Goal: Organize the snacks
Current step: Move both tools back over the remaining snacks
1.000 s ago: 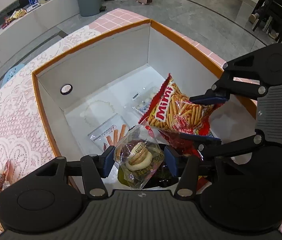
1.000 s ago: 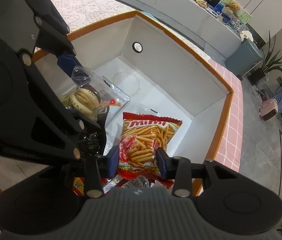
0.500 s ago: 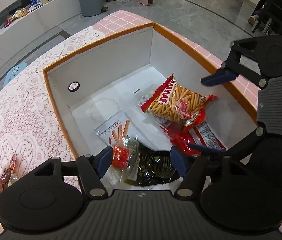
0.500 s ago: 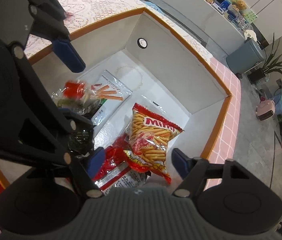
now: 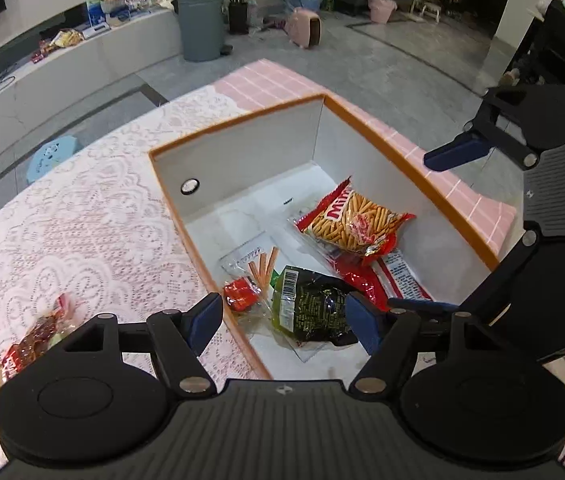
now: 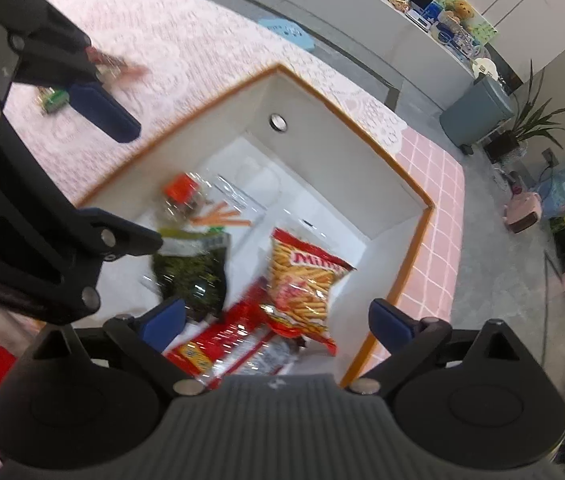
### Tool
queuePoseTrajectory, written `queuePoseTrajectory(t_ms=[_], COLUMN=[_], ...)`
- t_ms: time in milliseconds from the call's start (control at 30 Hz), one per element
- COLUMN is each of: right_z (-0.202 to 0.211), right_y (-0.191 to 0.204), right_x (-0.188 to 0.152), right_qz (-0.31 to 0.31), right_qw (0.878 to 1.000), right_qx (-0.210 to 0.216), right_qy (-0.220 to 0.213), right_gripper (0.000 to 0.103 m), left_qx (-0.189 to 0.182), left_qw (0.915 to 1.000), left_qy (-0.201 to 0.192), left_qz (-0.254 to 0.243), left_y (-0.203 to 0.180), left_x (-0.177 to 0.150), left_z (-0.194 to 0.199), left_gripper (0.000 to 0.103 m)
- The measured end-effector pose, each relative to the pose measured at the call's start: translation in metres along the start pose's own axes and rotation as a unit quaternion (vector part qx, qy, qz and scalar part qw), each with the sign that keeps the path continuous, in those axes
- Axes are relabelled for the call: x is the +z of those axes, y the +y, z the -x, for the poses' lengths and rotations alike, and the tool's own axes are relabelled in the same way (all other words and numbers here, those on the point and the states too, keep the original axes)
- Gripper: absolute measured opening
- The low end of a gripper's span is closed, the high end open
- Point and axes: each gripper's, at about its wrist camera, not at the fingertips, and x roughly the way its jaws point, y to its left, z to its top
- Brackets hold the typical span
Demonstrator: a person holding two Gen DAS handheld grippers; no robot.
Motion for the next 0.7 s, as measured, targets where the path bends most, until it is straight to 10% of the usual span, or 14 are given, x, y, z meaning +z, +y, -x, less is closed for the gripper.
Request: queuePoseTrajectory(t_ms=[700], right_z=[0.027], right_y=[0.084], right_x=[0.053], right_qz=[-0.067], right_qw=[0.981], right_qx=[0.116], right_qy=[-0.139], right_gripper=[0.097], left_qx=[0.156], left_qw=[0.9767], left_qy=[-0.108], left_qz=[0.102], left_y=[0.109], left_x=[-0.081], left_z=[0.071], left_gripper=[0.076])
